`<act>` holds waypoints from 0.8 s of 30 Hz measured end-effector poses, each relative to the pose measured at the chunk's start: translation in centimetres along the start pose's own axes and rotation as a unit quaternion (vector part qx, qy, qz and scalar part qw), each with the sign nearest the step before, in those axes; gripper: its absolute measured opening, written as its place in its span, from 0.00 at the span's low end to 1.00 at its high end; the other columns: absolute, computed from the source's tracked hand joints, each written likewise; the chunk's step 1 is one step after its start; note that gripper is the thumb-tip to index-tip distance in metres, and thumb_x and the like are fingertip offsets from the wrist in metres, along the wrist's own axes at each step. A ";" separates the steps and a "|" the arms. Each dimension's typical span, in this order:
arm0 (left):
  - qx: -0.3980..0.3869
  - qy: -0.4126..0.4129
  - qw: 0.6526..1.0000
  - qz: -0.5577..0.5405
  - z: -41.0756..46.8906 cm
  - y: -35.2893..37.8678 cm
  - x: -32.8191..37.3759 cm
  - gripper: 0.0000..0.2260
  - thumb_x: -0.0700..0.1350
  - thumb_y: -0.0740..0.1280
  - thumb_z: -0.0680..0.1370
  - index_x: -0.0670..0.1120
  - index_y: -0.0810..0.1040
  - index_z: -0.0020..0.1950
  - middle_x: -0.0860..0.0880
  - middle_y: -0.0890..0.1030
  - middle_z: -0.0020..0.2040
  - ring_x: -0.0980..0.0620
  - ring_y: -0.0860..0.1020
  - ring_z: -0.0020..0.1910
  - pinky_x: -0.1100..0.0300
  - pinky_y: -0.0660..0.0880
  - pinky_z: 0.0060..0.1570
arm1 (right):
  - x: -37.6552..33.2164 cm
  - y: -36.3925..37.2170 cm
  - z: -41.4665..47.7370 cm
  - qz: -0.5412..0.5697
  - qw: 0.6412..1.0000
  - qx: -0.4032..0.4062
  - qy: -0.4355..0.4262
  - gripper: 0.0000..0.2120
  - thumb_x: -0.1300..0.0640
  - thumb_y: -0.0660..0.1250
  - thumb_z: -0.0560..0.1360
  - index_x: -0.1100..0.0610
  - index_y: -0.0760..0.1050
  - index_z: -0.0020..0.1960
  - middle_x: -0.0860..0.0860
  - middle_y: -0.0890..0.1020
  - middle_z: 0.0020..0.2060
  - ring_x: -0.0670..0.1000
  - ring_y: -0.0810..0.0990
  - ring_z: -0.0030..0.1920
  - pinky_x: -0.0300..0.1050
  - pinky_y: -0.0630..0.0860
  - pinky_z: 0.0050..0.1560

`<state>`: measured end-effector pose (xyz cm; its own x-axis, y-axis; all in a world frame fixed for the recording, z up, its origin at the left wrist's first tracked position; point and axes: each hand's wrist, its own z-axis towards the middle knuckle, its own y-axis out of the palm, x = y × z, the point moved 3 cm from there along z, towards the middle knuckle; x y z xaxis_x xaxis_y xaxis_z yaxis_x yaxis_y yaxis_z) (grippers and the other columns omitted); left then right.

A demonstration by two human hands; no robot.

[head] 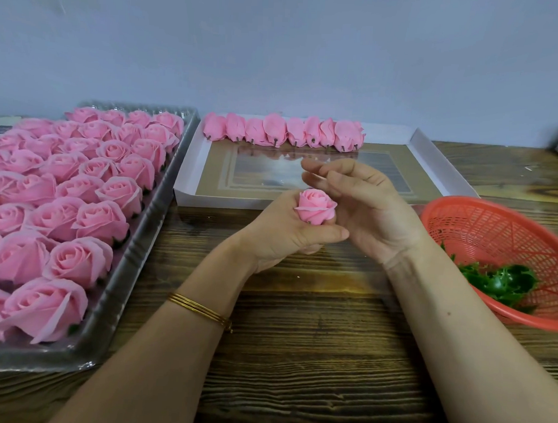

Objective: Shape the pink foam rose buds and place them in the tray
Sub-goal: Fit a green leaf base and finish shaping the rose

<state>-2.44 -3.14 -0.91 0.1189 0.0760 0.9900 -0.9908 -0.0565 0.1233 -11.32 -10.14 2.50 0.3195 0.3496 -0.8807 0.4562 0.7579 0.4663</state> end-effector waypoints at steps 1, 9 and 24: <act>-0.006 -0.005 1.000 -0.005 0.0 0.1 0.0 0.15 0.28 0.67 0.75 0.43 0.70 0.34 0.51 0.66 0.25 0.57 0.63 0.22 0.66 0.61 0.24 | 0.0 0.2 0.0 -0.010 1.000 -0.018 -0.002 0.06 0.63 0.69 0.65 0.56 0.84 0.36 0.54 0.85 0.48 0.52 0.81 0.55 0.45 0.79 0.54; -0.056 -0.016 0.998 -0.036 -0.5 0.5 0.6 0.16 0.26 0.63 0.76 0.42 0.69 0.33 0.52 0.66 0.23 0.59 0.63 0.21 0.64 0.56 0.25 | 0.6 0.4 -0.3 -0.063 0.995 -0.072 0.021 0.11 0.60 0.73 0.63 0.60 0.85 0.45 0.59 0.83 0.51 0.54 0.81 0.54 0.47 0.78 0.57; -0.072 -0.042 0.995 -0.050 -0.6 0.3 0.5 0.11 0.31 0.68 0.74 0.45 0.74 0.38 0.52 0.71 0.28 0.59 0.67 0.23 0.66 0.63 0.26 | 0.9 0.1 -0.7 -0.110 0.987 -0.102 0.061 0.12 0.67 0.71 0.65 0.59 0.85 0.47 0.56 0.84 0.51 0.51 0.82 0.52 0.47 0.82 0.48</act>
<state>-2.73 -2.54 -0.38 0.2171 -0.0098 0.9761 -0.9720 0.0902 0.2171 -11.58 -9.34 1.66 0.1232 0.2185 -0.9680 0.3233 0.9134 0.2473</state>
